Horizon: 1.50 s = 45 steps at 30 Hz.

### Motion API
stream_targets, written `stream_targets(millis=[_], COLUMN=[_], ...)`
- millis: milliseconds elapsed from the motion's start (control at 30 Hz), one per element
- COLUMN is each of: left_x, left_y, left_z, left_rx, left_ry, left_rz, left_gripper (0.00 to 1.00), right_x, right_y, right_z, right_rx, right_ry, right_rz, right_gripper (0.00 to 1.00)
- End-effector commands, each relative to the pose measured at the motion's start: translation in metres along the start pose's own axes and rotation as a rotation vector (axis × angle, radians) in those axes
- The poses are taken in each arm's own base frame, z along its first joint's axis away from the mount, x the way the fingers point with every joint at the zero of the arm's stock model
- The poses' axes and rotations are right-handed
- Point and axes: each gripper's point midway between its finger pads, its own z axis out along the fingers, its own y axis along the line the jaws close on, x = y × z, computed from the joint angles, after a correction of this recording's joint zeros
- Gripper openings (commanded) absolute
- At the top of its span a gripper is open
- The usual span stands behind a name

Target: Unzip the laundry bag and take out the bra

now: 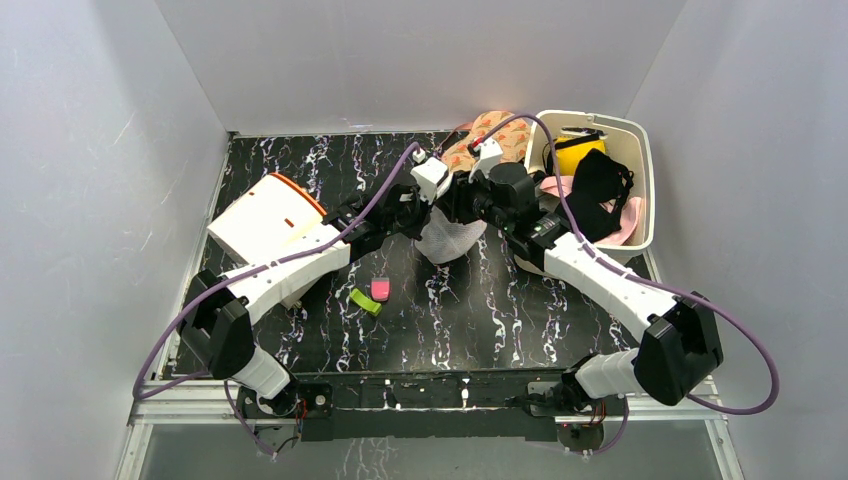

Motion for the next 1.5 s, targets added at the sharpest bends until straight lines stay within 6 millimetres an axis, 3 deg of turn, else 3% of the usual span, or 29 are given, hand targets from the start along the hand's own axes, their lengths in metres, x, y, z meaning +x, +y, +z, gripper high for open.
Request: stream_targets(millis=[0, 400, 667, 900, 1233, 1467], left_x=[-0.030, -0.031, -0.028, -0.028, -0.029, -0.028], left_y=[-0.003, -0.004, -0.006, -0.008, -0.011, -0.011], left_z=[-0.009, -0.010, -0.007, -0.007, -0.008, -0.008], left_rx=[0.022, 0.027, 0.038, 0.050, 0.067, 0.070], left_ry=[-0.082, -0.083, -0.072, -0.068, -0.068, -0.065], left_rz=[-0.012, -0.009, -0.007, -0.007, -0.004, 0.001], left_gripper=[0.00, 0.00, 0.00, 0.00, 0.00, 0.00], right_x=[-0.012, -0.009, -0.009, -0.017, -0.021, -0.026], right_y=[-0.001, -0.015, 0.002, -0.001, -0.007, -0.021], right_z=[0.005, 0.003, 0.006, 0.000, 0.005, -0.002], right_rx=[0.014, 0.082, -0.023, -0.003, 0.034, 0.117], right_ry=[-0.068, -0.082, -0.073, -0.116, -0.122, -0.152], right_rz=[-0.008, -0.006, -0.072, -0.088, -0.085, -0.078], right_gripper=[0.27, 0.22, 0.22, 0.26, 0.13, 0.03])
